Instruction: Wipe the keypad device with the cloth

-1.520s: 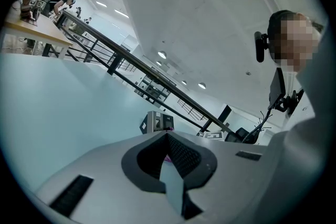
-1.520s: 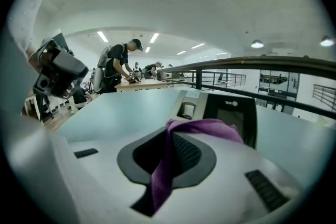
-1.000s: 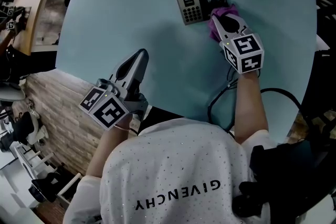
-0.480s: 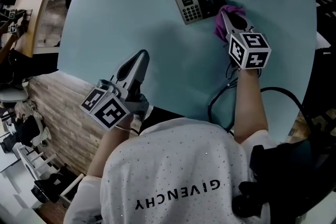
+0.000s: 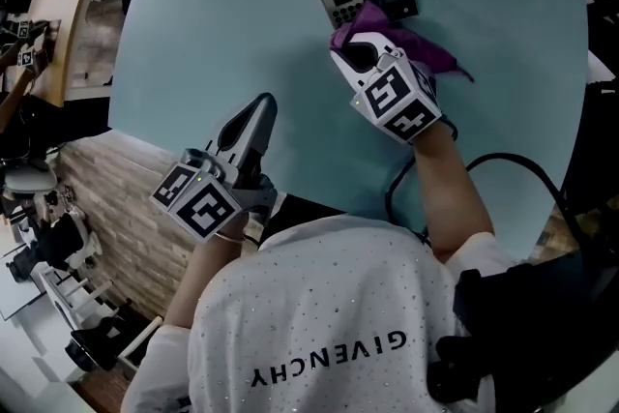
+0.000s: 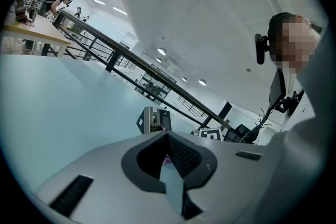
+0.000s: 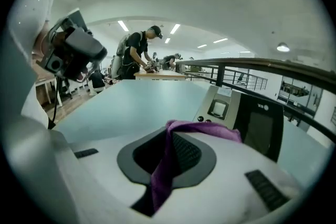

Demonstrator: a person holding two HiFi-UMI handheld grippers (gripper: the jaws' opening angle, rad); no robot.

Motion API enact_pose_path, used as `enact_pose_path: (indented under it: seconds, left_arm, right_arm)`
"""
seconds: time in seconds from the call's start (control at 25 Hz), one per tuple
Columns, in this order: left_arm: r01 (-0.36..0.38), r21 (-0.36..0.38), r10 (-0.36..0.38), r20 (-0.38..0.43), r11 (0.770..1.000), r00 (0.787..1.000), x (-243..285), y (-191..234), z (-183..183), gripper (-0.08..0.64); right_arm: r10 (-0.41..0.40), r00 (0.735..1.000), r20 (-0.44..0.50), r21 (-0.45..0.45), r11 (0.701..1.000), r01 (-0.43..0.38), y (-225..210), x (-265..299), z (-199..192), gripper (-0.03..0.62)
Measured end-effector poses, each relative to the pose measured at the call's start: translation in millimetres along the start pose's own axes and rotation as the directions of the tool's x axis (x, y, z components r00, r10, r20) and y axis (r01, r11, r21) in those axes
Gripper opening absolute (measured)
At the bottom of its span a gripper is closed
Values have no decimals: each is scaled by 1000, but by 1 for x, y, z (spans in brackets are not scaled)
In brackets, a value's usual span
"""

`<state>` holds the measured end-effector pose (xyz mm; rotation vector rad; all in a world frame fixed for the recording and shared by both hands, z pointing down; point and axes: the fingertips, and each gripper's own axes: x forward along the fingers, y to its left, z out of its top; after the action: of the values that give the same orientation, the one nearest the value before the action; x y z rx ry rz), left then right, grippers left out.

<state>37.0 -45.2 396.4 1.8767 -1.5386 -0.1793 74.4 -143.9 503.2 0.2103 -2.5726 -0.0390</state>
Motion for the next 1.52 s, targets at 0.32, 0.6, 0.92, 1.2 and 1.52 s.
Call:
enact_pose_path:
  seconds: [0.32, 0.6, 0.92, 1.2, 1.52]
  left_arm:
    - [19, 17, -19, -18, 1000, 1000, 6, -11, 2, 6]
    - [61, 7, -60, -43, 998, 997, 17, -16, -4, 5]
    - [92, -1, -92, -54, 996, 994, 20, -11, 1, 5]
    - [167, -19, -168, -46, 986, 985, 20, 5, 10, 5]
    - [282, 9, -281, -40, 959, 959, 14, 37, 44, 6]
  right_arm:
    - [-65, 998, 0, 94, 993, 64, -29, -21, -15, 26]
    - [-172, 985, -2, 200, 965, 169, -72, -46, -37, 26]
    - [-318, 947, -49, 327, 891, 316, -114, -70, -57, 26]
    - [-542, 796, -268, 430, 673, 602, -146, -102, -89, 26]
    - [-443, 896, -35, 689, 639, 342, -71, -64, 1, 26]
